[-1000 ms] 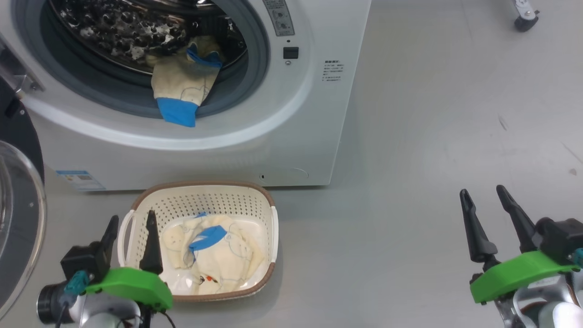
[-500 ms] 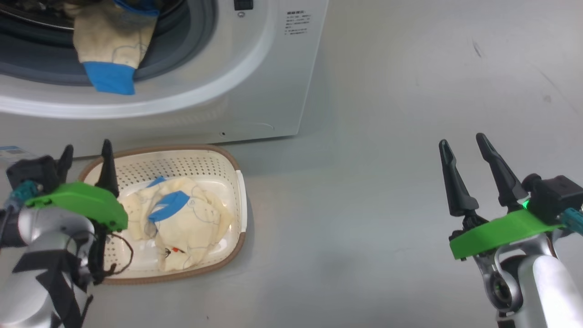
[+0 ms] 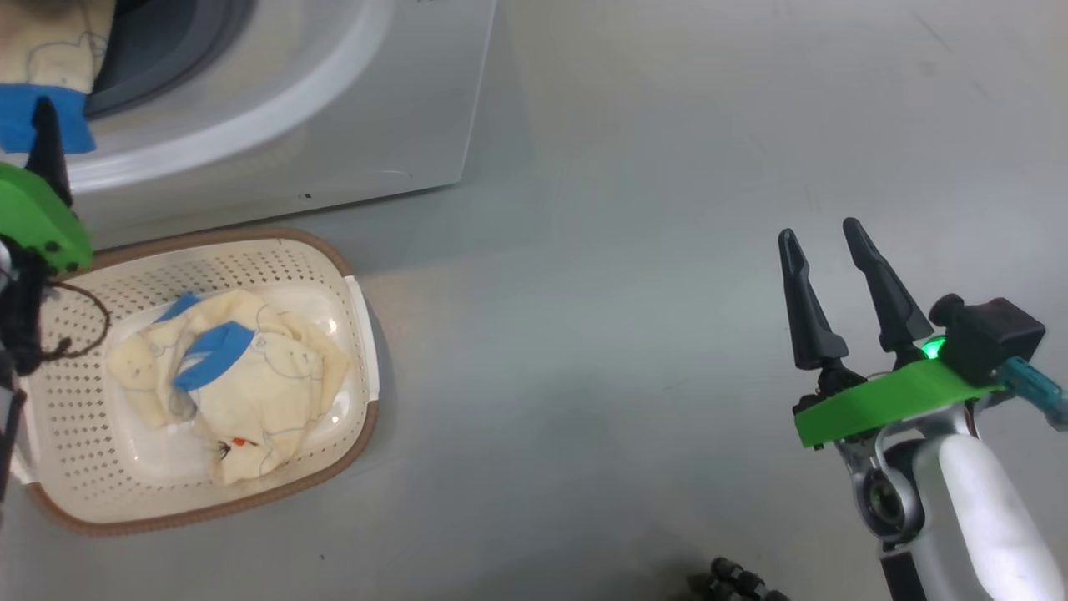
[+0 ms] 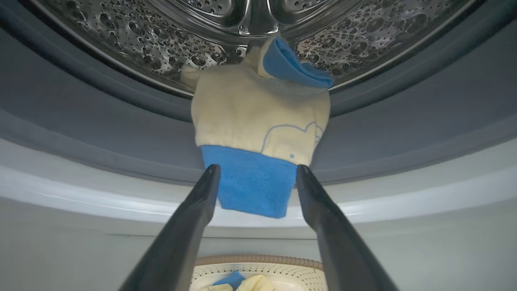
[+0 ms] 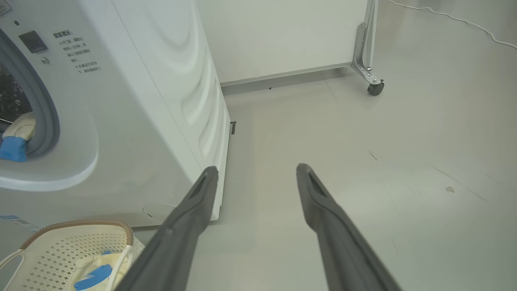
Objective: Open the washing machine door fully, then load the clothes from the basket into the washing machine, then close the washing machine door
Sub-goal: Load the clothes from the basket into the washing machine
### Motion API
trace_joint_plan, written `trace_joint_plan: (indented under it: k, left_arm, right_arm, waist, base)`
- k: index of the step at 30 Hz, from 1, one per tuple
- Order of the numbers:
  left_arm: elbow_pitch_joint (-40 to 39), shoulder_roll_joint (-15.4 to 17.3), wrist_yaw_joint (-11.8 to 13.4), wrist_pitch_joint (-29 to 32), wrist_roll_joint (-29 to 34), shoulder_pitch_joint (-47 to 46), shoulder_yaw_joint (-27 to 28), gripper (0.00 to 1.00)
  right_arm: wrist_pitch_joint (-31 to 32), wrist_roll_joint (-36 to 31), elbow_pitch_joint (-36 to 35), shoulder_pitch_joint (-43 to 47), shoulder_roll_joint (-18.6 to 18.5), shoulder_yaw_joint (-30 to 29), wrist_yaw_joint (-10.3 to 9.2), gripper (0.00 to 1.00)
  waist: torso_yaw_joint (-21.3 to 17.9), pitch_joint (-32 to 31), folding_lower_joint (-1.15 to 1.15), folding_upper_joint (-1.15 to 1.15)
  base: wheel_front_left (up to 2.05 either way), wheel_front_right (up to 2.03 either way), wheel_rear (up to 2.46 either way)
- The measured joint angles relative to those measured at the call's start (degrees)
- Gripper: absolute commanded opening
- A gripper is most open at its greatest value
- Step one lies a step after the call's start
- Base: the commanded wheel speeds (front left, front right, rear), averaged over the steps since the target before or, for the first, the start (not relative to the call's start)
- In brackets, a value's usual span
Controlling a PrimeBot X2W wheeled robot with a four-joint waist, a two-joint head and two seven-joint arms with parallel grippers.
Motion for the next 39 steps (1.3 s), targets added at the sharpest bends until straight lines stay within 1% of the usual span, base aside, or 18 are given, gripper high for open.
trace_joint_plan:
  k: [6,13,18,20,21,22,23,24,25,31,34,39]
  left_arm:
    - [1.48,3.8,-0.38,5.22,-0.93,-5.23,1.2,1.0]
    - [3.39,5.87,-0.36,12.39,-1.51,-8.21,0.9,1.0]
    - [4.08,7.62,0.22,18.15,-1.53,-9.94,0.42,1.0]
    - [4.08,7.82,0.45,19.04,-2.29,-10.94,0.76,1.0]
    - [4.2,7.94,0.45,20.56,-2.44,-11.44,0.59,0.73]
    - [4.36,7.94,0.48,21.68,-2.46,-11.74,0.56,0.43]
    - [4.34,7.95,0.75,22.37,-2.47,-11.85,0.55,0.43]
    - [4.32,8.01,0.82,23.23,-2.56,-11.88,0.53,0.06]
    - [4.25,8.1,1.09,23.93,-3.03,-11.89,0.53,0.0]
    - [1.74,8.76,1.64,25.25,-4.22,-12.05,0.82,0.0]
    - [-1.3,9.56,1.67,20.83,-3.46,-13.52,1.53,0.0]
    - [-2.33,10.56,2.11,15.66,-1.52,-16.51,2.07,0.0]
  right_arm:
    - [-0.97,0.93,1.44,-2.99,-0.03,3.0,0.0,1.0]
    - [-2.44,2.31,3.13,-4.1,-0.03,4.77,0.0,1.0]
    - [-2.77,2.97,3.92,-4.22,-0.03,5.81,0.01,1.0]
    - [-3.0,3.38,4.08,-4.32,-0.03,6.13,0.0,1.0]
    - [-3.0,3.5,4.16,-4.37,-0.03,6.32,0.0,1.0]
    - [-3.02,3.5,4.28,-4.49,-0.03,6.41,0.0,1.0]
    - [-3.18,3.5,4.41,-4.62,-0.03,6.43,0.0,1.0]
    - [-3.18,3.53,4.49,-4.82,-0.03,6.47,0.0,1.0]
    - [-3.24,3.72,4.6,-5.1,-0.03,6.55,0.0,1.0]
    - [-3.5,4.44,5.14,-6.26,-0.03,6.67,0.0,1.0]
    - [-3.68,4.6,5.14,-6.56,-0.03,6.87,0.0,1.0]
    - [-3.74,4.97,5.11,-7.02,-0.03,7.38,0.0,1.0]
  waist:
    - [-2.55,2.01,0.0,0.0]
    - [-4.64,3.5,0.0,0.0]
    - [-5.61,4.2,-0.01,0.0]
    - [-5.91,4.59,-0.01,0.0]
    - [-6.05,4.73,0.0,0.0]
    - [-6.14,4.86,0.0,0.0]
    - [-6.2,4.99,-0.01,0.0]
    - [-6.24,5.1,-0.01,0.0]
    - [-6.27,5.23,-0.01,0.0]
    - [-6.04,5.79,0.0,0.0]
    - [-5.93,6.36,-0.01,0.0]
    - [-6.36,7.51,-0.01,0.0]
  base:
    - [0.0,0.0,0.0]
    - [0.0,0.0,0.0]
    - [0.0,0.0,0.0]
    - [0.0,0.0,0.0]
    - [0.0,0.0,0.0]
    - [0.0,0.0,0.0]
    - [0.0,0.0,0.0]
    - [0.0,0.0,0.0]
    - [0.0,0.0,0.0]
    - [0.0,0.0,0.0]
    - [0.0,0.0,0.0]
    - [0.0,0.0,0.0]
